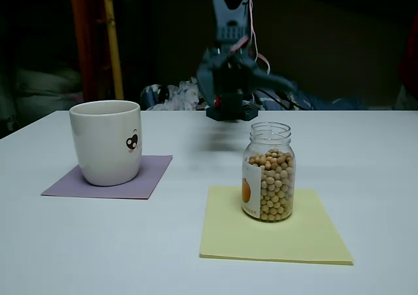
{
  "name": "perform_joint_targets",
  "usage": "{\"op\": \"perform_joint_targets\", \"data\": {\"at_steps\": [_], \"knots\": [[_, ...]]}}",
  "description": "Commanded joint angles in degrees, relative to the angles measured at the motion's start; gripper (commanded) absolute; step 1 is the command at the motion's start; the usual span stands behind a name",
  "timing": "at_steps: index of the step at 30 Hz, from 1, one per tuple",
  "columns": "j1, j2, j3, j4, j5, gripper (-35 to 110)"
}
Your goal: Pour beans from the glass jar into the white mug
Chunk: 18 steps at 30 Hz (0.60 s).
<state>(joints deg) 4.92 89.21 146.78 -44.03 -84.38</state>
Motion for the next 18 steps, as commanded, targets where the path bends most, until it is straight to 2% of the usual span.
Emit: {"op": "perform_joint_targets", "data": {"at_steps": [1, 6, 12, 18], "knots": [[0.18, -10.9, -7.38, -7.03, -1.49, 58], [-1.05, -24.79, -16.79, -12.66, -2.72, 58], [-2.81, -32.78, -25.49, -12.83, -2.99, 58], [-4.31, -37.44, -31.73, -12.66, -2.81, 51]]}}
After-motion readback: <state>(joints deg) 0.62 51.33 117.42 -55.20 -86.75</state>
